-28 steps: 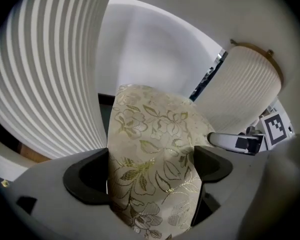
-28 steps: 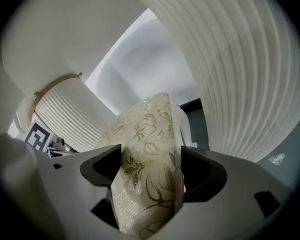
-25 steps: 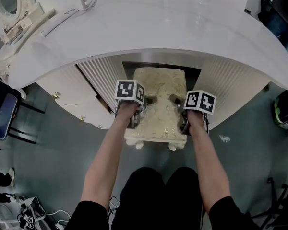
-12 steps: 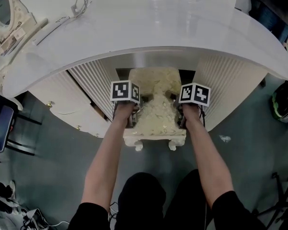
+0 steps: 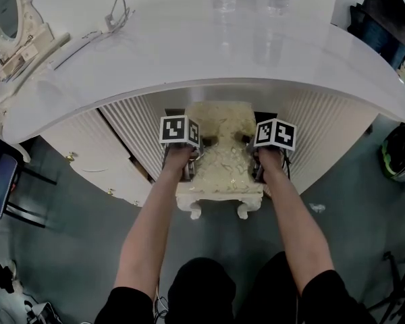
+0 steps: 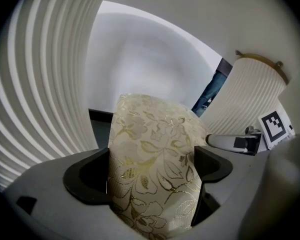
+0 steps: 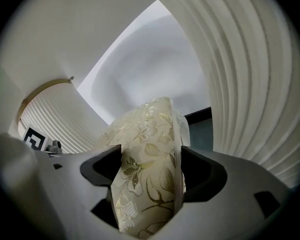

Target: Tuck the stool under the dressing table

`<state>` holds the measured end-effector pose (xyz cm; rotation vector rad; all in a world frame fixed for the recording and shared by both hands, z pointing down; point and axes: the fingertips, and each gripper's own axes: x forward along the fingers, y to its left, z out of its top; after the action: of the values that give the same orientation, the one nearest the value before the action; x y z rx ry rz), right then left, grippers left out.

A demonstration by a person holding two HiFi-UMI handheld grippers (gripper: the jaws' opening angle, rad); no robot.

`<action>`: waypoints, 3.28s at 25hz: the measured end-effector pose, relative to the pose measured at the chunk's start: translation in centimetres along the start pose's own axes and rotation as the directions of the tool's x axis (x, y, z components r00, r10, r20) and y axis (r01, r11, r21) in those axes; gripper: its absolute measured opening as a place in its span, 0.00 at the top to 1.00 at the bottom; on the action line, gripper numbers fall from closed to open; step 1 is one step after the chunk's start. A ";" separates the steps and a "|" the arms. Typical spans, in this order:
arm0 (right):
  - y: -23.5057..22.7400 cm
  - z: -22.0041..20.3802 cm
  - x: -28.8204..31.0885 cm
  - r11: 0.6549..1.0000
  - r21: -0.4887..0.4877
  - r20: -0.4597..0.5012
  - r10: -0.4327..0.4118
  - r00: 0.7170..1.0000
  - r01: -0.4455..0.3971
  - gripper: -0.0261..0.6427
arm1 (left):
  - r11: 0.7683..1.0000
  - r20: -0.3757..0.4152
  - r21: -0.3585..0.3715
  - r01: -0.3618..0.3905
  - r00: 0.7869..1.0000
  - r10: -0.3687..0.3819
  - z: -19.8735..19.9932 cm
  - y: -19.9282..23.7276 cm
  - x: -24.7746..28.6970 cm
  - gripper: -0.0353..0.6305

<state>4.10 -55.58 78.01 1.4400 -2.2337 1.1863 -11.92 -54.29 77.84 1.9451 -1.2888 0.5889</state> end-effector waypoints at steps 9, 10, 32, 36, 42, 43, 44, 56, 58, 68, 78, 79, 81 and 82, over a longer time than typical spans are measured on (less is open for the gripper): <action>0.2 0.2 -1.3 0.998 -0.051 0.056 0.029 0.998 -0.026 0.46 | 1.000 0.066 0.004 0.003 0.998 -0.004 0.5 0.3 -1.1 0.18; 0.4 0.2 -1.6 0.997 -0.072 0.070 0.026 0.997 -0.021 0.46 | 1.000 0.084 0.025 -0.013 0.996 0.011 0.6 0.2 -1.5 0.19; 12.8 1.7 -14.8 0.742 -0.661 0.481 0.305 0.822 0.111 0.95 | 0.827 0.622 0.390 -0.405 0.778 0.087 1.3 -11.1 -15.4 0.94; 14.7 2.3 -16.6 0.729 -0.676 0.503 0.349 0.791 0.108 0.95 | 0.822 0.645 0.398 -0.406 0.761 0.063 1.6 -12.6 -16.4 0.94; 18.4 2.5 -21.1 0.724 -0.681 0.548 0.404 0.733 0.109 0.95 | 0.824 0.710 0.395 -0.407 0.704 0.007 2.4 -15.3 -20.6 0.94; 18.9 2.5 -21.8 0.726 -0.679 0.553 0.409 0.726 0.107 0.95 | 0.826 0.718 0.392 -0.406 0.697 0.002 2.4 -15.5 -21.1 0.94; 19.3 2.5 -22.4 0.727 -0.678 0.555 0.413 0.722 0.105 0.95 | 0.834 0.717 0.387 -0.394 0.697 -0.003 2.3 -15.7 -21.4 0.94; 24.0 5.1 -29.7 0.781 -0.622 0.486 0.339 0.806 0.047 0.95 | 0.893 0.590 0.371 -0.254 0.807 -0.015 3.4 -19.6 -27.4 0.94; 25.1 5.8 -31.2 0.787 -0.616 0.472 0.332 0.816 0.037 0.95 | 0.884 0.582 0.393 -0.254 0.813 -0.025 3.9 -20.7 -29.4 0.94; 30.0 10.0 -38.9 0.821 -0.570 0.401 0.254 0.880 0.023 0.95 | 0.899 0.513 0.389 -0.200 0.858 -0.031 7.7 -24.4 -38.7 0.94; 34.6 14.9 -44.0 0.841 -0.540 0.388 0.207 0.898 0.039 0.95 | 0.901 0.494 0.405 -0.157 0.867 -0.072 13.0 -26.9 -45.9 0.94; 35.2 15.5 -44.5 0.839 -0.543 0.389 0.206 0.898 0.043 0.95 | 0.899 0.493 0.412 -0.150 0.866 -0.082 13.6 -27.3 -46.6 0.94; 36.5 16.8 -45.6 0.834 -0.550 0.393 0.205 0.897 0.050 0.95 | 0.895 0.490 0.425 -0.133 0.866 -0.104 14.9 -28.1 -47.9 0.94; 37.1 17.4 -46.2 0.834 -0.550 0.395 0.204 0.896 0.053 0.95 | 0.893 0.484 0.433 -0.123 0.867 -0.115 15.4 -28.5 -48.6 0.94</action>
<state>-0.66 -30.97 21.56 1.4663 -2.6364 0.1619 -5.23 -30.58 24.86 2.6100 -1.5699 0.4192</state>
